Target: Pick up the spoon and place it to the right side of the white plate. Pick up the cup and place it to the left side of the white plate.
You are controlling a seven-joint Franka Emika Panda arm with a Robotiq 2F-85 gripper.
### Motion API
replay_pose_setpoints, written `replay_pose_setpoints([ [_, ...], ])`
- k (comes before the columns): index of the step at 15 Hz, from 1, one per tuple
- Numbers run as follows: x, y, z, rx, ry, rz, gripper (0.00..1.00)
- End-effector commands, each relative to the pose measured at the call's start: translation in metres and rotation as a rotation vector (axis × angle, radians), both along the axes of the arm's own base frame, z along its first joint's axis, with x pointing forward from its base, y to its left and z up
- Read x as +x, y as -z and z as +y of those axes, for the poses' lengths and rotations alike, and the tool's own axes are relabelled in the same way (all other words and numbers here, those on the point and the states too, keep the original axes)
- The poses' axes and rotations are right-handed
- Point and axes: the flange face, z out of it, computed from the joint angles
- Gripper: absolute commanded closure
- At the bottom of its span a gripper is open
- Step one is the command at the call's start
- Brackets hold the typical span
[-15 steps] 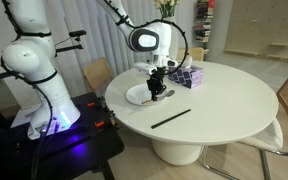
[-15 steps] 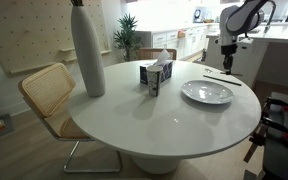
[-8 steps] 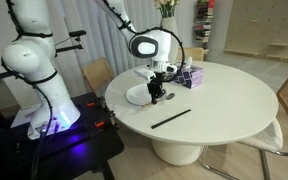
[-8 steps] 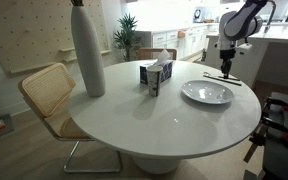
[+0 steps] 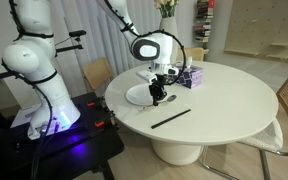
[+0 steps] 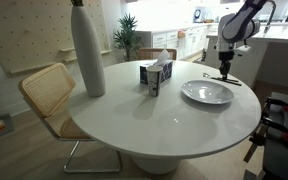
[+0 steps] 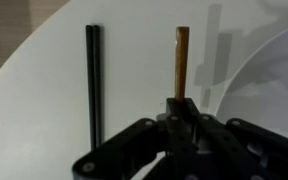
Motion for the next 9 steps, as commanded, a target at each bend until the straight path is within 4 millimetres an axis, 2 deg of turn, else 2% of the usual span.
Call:
replay_pose_setpoints([
  [1, 0.007, -0.002, -0.010, -0.003, 0.034, -0.027, 0.97],
  [5, 0.008, 0.004, -0.017, -0.009, 0.043, -0.020, 0.97],
  [9, 0.007, 0.012, -0.016, -0.006, 0.036, -0.004, 0.97],
])
